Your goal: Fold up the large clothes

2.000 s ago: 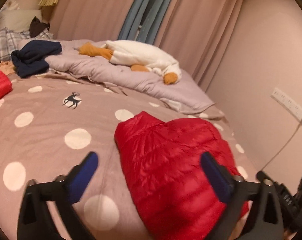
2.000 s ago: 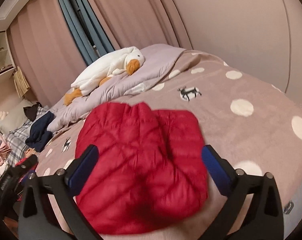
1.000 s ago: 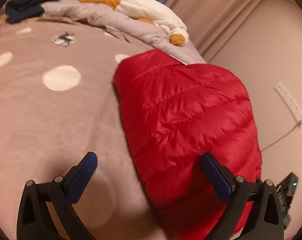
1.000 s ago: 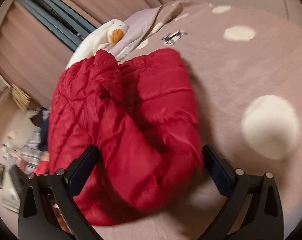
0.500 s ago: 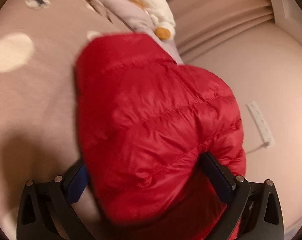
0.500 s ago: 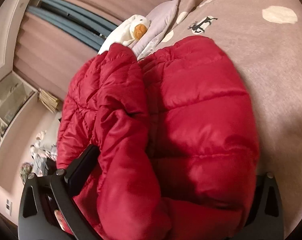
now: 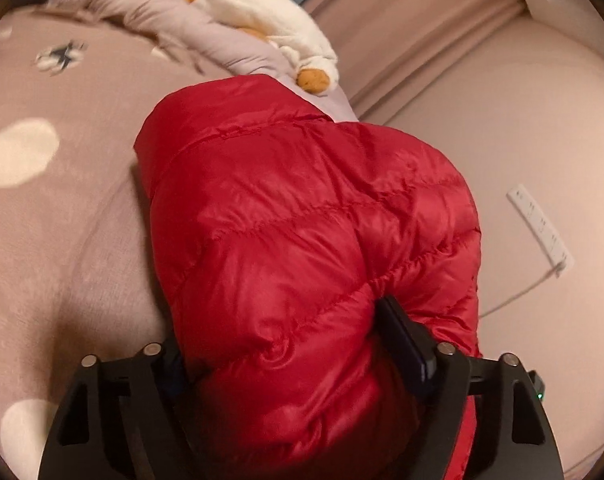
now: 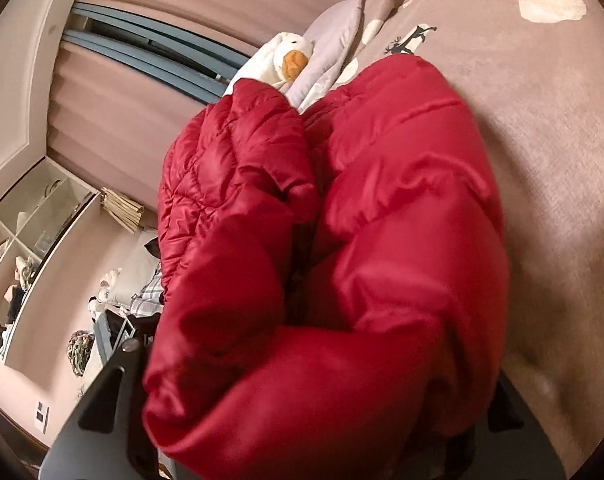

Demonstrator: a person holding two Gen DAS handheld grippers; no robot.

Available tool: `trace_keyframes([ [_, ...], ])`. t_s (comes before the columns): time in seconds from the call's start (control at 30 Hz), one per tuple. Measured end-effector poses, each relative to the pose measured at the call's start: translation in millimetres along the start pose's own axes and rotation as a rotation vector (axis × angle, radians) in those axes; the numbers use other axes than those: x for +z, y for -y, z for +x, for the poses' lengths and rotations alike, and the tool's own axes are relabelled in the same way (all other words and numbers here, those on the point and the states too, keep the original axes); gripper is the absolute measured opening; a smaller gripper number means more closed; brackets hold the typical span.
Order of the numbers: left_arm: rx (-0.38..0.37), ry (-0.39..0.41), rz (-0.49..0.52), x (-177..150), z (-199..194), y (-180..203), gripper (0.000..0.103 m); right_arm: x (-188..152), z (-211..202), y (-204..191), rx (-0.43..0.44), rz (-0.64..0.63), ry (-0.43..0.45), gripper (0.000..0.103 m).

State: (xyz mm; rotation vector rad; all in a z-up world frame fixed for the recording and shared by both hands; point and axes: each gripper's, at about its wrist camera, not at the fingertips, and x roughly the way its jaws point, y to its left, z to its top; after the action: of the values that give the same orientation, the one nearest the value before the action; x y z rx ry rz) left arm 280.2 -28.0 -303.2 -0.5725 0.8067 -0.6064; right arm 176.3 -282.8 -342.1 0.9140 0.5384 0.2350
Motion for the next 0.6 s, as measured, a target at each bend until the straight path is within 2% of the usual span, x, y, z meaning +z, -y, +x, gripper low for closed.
trace_keyframes([
  [0.13,-0.069,-0.025,-0.010,9,-8,5,0.075,-1,-10,-3,0.059,0.030,0.007,0.041],
  [0.27,-0.079,-0.004,0.009,16,-22,17,0.075,1,-23,-32,0.042,-0.055,0.018,0.041],
  [0.37,-0.106,0.030,0.017,21,-44,30,0.075,5,-35,-52,0.071,-0.079,0.038,0.041],
  [0.5,-0.090,0.094,0.092,25,-78,56,0.075,5,-56,-81,0.095,-0.130,0.062,0.040],
  [0.6,-0.105,0.142,0.123,31,-99,72,0.075,3,-74,-100,0.135,-0.162,0.084,0.040],
])
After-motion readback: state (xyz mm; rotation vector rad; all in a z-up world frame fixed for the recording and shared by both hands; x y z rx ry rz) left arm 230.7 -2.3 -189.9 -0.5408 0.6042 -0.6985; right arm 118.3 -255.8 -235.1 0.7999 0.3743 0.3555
